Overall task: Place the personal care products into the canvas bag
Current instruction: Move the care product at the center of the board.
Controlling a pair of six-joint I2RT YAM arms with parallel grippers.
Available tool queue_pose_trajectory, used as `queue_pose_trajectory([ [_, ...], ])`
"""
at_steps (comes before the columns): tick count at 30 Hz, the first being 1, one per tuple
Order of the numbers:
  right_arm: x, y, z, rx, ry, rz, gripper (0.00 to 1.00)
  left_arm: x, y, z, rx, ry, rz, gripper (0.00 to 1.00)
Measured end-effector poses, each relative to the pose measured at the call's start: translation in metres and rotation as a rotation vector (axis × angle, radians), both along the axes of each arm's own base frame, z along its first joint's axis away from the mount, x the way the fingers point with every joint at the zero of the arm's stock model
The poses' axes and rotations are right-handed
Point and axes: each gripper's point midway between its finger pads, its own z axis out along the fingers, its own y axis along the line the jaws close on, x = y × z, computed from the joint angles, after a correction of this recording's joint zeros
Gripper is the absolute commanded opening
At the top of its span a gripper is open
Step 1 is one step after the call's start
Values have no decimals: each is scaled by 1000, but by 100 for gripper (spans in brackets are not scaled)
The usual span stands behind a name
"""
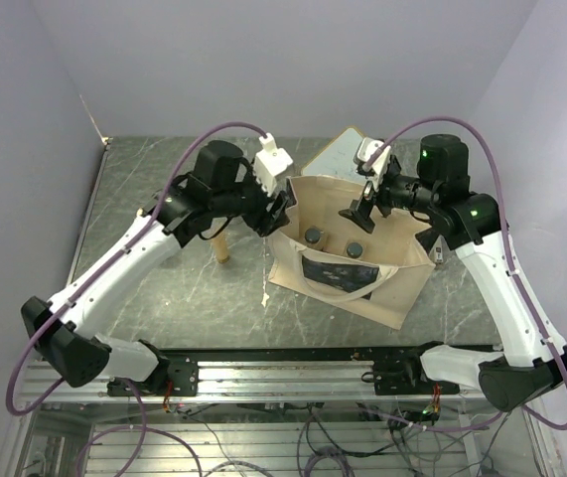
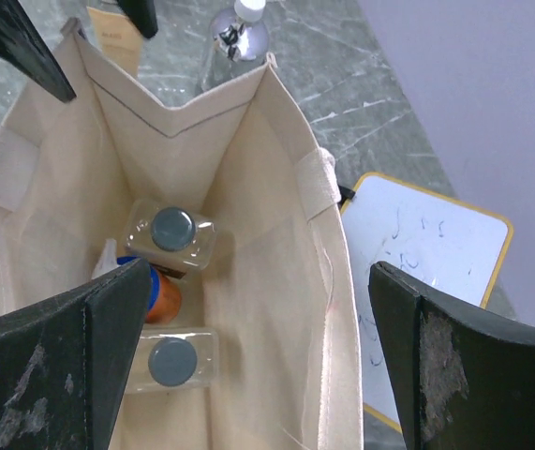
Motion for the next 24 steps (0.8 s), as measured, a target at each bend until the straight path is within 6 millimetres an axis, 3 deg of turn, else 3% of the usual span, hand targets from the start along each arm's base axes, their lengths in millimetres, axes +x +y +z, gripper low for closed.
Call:
queue_pose_trajectory([
  [5,0,7,8,38,-4,23,100,6,36,36,-49,-81,75,76],
  [9,-1,11,14,73,5,27,100,14,79,66,-83,-159,200,78],
  [13,-2,13,23,108,14,20,100,28,128,82,-77,-218,385,80],
  [18,-2,12,35,142,14,4,100,48,184,80,-35,-223,616,81],
  [24,-2,11,39,155,14,-7,100,63,245,53,52,-146,819,80],
])
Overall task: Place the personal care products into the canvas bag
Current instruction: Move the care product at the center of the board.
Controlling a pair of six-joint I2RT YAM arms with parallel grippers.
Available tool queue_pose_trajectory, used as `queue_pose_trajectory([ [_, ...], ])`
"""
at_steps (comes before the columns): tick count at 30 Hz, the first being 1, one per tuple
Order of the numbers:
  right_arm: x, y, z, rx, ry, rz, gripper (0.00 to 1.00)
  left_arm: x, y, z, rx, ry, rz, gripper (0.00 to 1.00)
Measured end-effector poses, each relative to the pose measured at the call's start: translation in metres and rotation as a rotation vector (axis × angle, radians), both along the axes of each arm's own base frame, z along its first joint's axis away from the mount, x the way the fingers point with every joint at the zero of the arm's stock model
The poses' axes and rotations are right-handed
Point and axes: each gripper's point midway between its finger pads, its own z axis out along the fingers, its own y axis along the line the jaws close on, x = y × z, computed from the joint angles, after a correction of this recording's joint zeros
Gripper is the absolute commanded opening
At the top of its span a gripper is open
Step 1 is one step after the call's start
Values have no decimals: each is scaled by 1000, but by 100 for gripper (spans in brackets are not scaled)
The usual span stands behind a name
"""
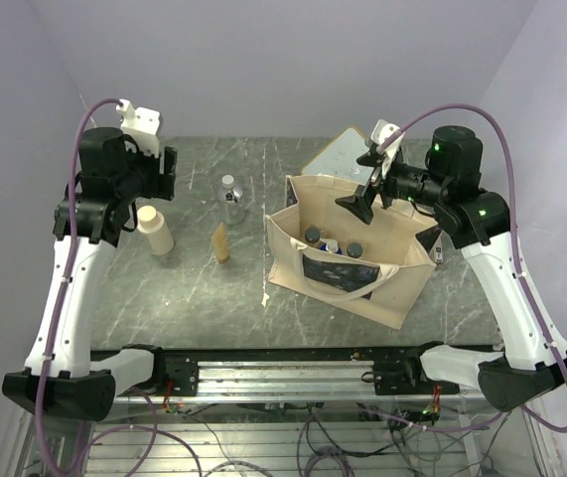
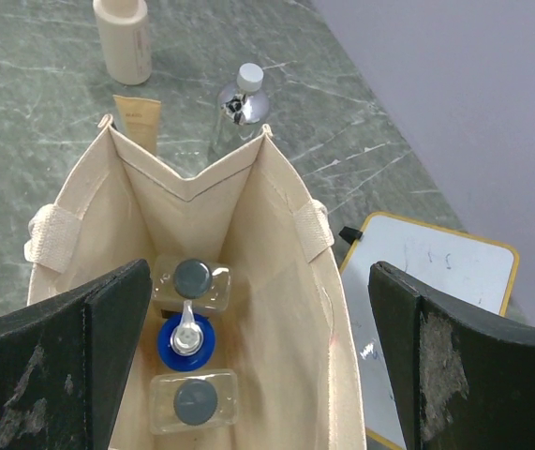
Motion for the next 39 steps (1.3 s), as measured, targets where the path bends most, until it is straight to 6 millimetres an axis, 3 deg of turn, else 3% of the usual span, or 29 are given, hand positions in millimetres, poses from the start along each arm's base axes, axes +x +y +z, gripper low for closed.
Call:
queue_pose_trajectory([
  [8,1,-7,0,-15,-16,-36,100,12,64,-76,46,216,152,81],
  [11,-4,-10,-2,-21,-20,-36,100,10,77,-106,67,300,167,81],
  [25,-11,-12,-1,-28,-37,-28,100,20,82,-189,129,564,87,74],
  [32,-13,-11,-2,-25,-33,-14,100,21,82,-197,138,593,67,57],
  [36,-13,-10,-2,-24,-30,-9,100,22,80,-197,137,593,52,38],
  [39,-13,-9,-3,-24,-27,-6,100,21,80,-197,145,593,32,18],
])
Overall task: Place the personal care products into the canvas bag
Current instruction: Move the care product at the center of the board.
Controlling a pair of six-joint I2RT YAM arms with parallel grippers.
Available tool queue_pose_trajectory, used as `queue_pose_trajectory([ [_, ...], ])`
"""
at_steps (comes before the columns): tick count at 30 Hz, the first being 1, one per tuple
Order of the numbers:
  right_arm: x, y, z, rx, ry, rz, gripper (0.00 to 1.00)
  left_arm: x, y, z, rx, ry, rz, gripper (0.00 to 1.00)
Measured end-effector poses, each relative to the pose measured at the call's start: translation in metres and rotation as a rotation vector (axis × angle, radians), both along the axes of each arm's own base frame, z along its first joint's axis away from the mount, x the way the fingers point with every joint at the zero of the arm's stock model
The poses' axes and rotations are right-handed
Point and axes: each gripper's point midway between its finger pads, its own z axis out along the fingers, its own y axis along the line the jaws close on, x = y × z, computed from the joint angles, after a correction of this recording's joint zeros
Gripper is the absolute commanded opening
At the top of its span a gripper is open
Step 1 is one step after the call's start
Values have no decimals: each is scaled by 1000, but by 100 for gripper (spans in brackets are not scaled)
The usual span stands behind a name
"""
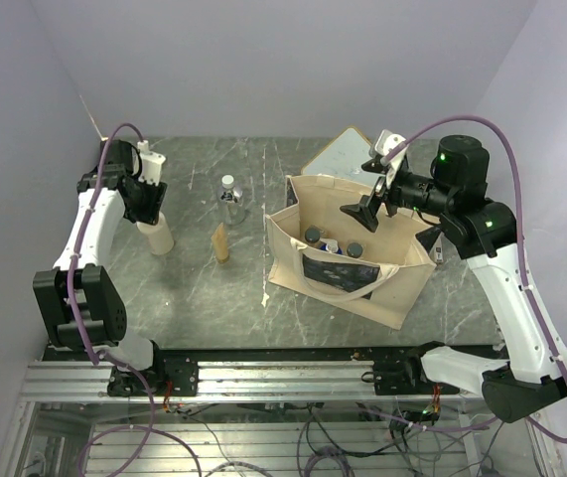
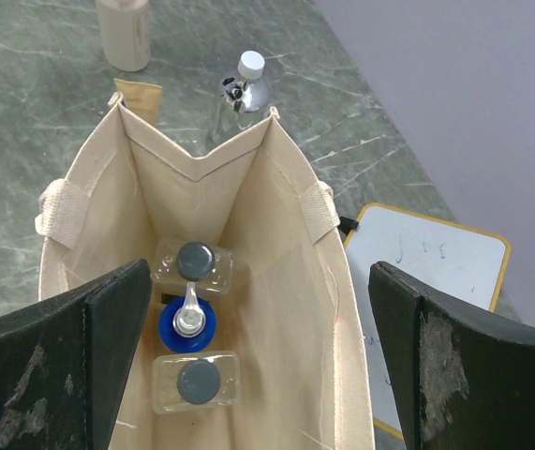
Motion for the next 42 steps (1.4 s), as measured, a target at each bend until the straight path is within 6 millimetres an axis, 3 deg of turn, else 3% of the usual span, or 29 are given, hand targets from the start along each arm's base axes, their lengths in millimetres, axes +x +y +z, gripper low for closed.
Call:
queue_pose_trajectory([
  [3,0,0,-1,0,3,3,100,-2,-2,1,3,7,-35,7],
  [9,-2,3,-3,3,12,18,100,-29,-23,8,12,62,-161,7],
  [17,-4,8,-10,3,31,61,100,-103,-104,31,-22,26,-505,7],
  [22,-8,13,-17,-2,52,107,100,-141,-143,27,-59,12,-722,7],
  [26,-10,16,-23,-17,57,143,100,-158,-169,19,-85,25,-856,7],
  [31,-10,23,-39,-64,80,188,100,-174,-202,12,-92,45,-1018,7],
  [37,-14,41,-58,-111,103,264,100,-175,-222,2,-108,67,-1082,9],
  [42,-31,63,-59,-121,85,345,100,-172,-225,1,-111,43,-1086,34],
])
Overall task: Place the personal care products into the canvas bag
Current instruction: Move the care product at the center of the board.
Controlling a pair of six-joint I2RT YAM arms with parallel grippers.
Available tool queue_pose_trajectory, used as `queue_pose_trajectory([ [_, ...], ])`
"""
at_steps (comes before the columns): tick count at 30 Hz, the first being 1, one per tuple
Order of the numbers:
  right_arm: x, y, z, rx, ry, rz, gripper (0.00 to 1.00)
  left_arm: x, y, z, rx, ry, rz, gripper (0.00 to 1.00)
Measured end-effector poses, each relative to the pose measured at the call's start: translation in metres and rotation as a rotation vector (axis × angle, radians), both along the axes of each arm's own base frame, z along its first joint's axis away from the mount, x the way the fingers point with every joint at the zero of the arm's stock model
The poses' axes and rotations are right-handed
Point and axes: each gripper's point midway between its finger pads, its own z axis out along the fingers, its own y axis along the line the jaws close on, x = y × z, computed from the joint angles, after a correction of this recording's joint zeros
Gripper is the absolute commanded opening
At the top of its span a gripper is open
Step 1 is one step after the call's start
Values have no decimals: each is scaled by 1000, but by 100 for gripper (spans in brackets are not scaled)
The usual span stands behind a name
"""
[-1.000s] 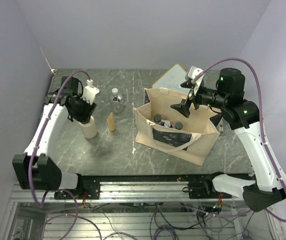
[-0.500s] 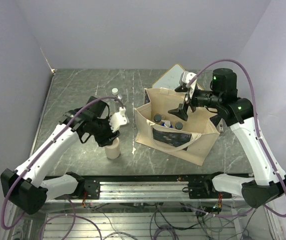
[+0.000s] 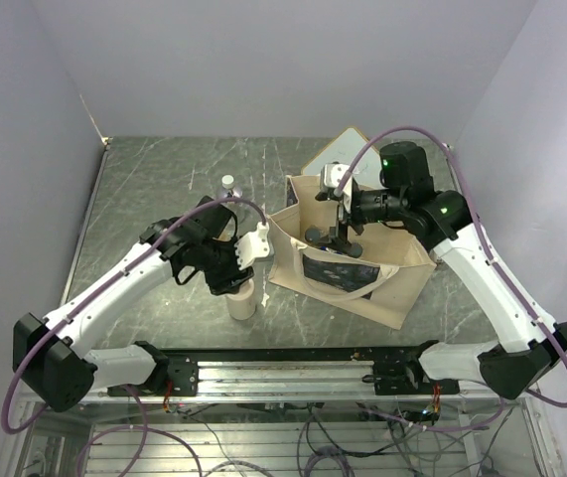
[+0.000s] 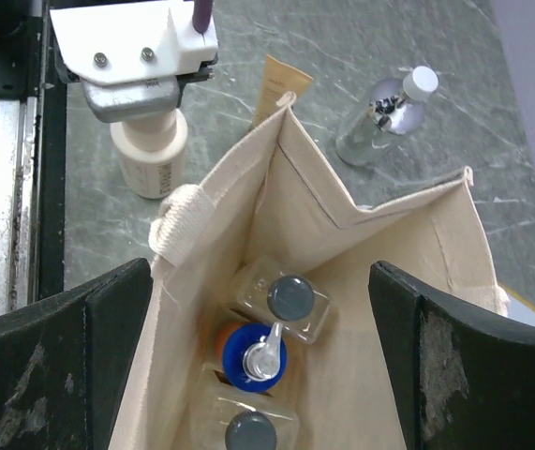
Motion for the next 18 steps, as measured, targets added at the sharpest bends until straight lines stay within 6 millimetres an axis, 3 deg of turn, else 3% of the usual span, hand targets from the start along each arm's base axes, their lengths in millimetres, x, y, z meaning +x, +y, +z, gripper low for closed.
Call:
queue_pose_trajectory([
  [4,-5,7,0,2,-4,25,100,-2,2,0,-4,-6,-1,68],
  [8,-4,10,-3,-5,-4,38,100,-4,1,5,-20,-16,-5,87],
  [13,-7,16,-6,-5,-4,71,99,-2,7,20,-64,-56,29,89],
  [18,-14,27,7,15,-27,112,98,15,30,51,-154,-125,195,87],
])
